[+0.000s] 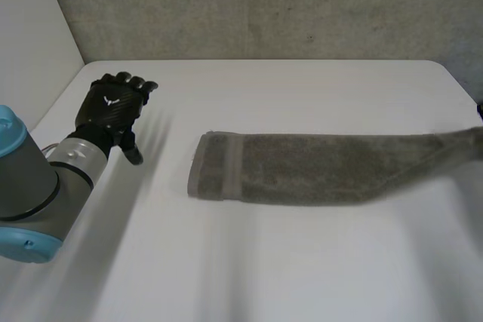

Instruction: Fold the towel.

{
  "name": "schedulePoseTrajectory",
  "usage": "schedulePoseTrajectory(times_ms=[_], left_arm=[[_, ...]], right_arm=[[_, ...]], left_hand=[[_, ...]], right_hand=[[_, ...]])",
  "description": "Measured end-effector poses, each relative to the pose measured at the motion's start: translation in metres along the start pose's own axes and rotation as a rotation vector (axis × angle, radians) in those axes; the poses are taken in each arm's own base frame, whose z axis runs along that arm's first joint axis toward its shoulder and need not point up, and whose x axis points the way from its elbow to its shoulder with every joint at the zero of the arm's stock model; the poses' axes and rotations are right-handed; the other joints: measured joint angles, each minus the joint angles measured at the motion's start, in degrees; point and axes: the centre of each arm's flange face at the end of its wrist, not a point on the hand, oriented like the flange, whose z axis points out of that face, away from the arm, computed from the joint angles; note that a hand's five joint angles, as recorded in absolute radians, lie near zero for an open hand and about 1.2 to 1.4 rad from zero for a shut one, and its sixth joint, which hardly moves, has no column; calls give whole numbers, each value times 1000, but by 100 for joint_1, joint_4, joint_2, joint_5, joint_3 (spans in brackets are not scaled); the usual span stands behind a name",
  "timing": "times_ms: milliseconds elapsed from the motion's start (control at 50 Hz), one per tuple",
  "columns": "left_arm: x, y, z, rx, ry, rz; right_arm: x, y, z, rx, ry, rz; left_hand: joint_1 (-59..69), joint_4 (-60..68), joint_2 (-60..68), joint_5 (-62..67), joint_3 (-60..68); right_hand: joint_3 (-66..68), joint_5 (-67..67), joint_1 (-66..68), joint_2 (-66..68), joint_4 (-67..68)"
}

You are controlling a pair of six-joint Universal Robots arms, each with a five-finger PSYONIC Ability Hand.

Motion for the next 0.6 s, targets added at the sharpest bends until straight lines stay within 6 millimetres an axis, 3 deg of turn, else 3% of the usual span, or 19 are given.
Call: schedulePoseTrajectory(times_ms=[40, 100, 160, 180, 220, 240, 300, 400, 460, 500, 580, 600], left_arm=[[-1, -3, 1, 10, -2, -7], [-2, -9, 4, 29, -5, -25], [-2, -15, 6, 49, -7, -46], [-2, -16, 7, 52, -7, -50], [-1, -20, 8, 64, -5, -62], [-1, -21, 8, 67, -4, -66], [2, -25, 9, 79, 1, -80], [5, -27, 9, 85, 9, -87], [7, -27, 8, 84, 14, -88], [9, -27, 8, 83, 18, -88], [11, -26, 8, 82, 25, -87], [12, -27, 8, 83, 27, -87]], right_arm=[[-6, -25, -7, 65, -2, 5], [-38, -77, -27, 218, -53, 3], [-91, -128, -55, 395, -146, -19], [-101, -134, -60, 419, -164, -25], [-143, -153, -78, 510, -236, -54], [-155, -156, -82, 531, -255, -62], [-220, -164, -106, 627, -364, -115], [-296, -149, -131, 680, -504, -188], [-321, -139, -139, 683, -556, -213], [-332, -133, -142, 680, -582, -223], [-333, -133, -143, 675, -589, -206], [-330, -135, -144, 674, -587, -189]], left_hand=[[0, 0, 0, 0, 0], [-1, 0, 0, -2, -1], [-1, 0, 0, -4, -1], [-2, 0, 0, -5, -1], [-2, 0, 0, -5, -1], [-2, 0, 0, -4, -1], [-2, 0, 0, -4, -1], [-2, 0, 0, -5, -1], [-2, 0, 0, -5, -1], [-2, 0, 0, -5, -1], [-2, 0, 0, -4, -1], [-2, 0, 0, -5, -1]], right_hand=[[14, 0, 0, 0, 0], [76, 0, 11, 3, 0], [105, 0, 12, 3, 0], [105, 0, 13, 3, 0], [109, 0, 21, 3, 0], [109, 0, 21, 3, 1], [110, 0, 22, 3, 1], [110, 0, 23, 3, 1], [110, 0, 23, 3, 1], [-667, -714, -723, -755, -730], [-3732, -3994, -3844, -3893, -3831], [-5039, -5291, -5146, -5217, -5132]])
